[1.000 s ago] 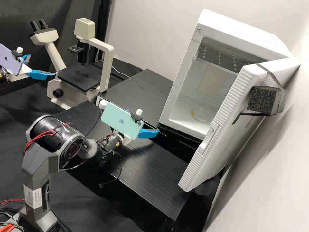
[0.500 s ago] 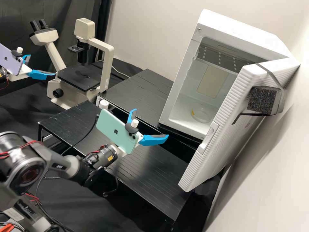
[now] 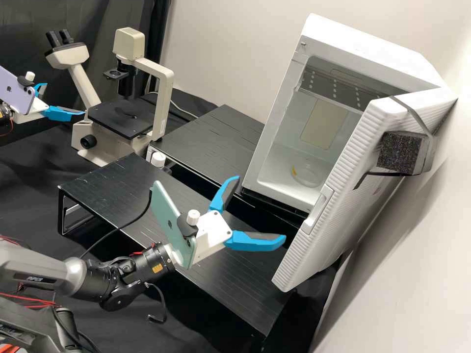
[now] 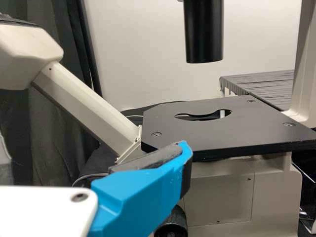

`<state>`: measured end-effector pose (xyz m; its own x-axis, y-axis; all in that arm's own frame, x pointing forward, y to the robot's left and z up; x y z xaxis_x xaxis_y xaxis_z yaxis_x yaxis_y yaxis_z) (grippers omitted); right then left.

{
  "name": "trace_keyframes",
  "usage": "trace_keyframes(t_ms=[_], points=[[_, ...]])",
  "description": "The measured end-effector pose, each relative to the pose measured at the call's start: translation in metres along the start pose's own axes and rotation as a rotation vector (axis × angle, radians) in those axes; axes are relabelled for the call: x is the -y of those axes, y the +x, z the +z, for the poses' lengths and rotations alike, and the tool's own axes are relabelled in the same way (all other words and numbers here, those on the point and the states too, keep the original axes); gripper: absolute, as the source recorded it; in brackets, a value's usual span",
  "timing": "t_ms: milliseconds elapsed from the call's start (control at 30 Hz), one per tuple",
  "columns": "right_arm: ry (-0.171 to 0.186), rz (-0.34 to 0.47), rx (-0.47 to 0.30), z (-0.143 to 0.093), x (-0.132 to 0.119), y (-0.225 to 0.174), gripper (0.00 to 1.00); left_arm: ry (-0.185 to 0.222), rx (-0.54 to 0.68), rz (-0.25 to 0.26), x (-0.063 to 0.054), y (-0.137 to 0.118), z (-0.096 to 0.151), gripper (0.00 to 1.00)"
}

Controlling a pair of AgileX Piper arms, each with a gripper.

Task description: Close the incubator door.

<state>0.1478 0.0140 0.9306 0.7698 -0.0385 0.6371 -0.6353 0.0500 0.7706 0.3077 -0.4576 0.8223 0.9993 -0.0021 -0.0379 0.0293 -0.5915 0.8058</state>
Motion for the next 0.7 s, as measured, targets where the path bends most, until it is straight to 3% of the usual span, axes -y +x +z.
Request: trace_keyframes(t_ms=[167, 300, 700], points=[[-0.037, 0.02, 0.108, 0.022, -0.003, 0.003, 1.0, 0.0, 0.0, 0.0, 0.0, 0.0, 0.0, 1.0], [-0.045, 0.012, 0.169, 0.038, 0.0, 0.008, 1.0, 0.0, 0.0, 0.0, 0.0, 0.0, 0.0, 1.0], [-0.108, 0.0, 0.21, 0.056, 0.012, 0.036, 1.0, 0.0, 0.0, 0.0, 0.0, 0.0, 0.0, 1.0]])
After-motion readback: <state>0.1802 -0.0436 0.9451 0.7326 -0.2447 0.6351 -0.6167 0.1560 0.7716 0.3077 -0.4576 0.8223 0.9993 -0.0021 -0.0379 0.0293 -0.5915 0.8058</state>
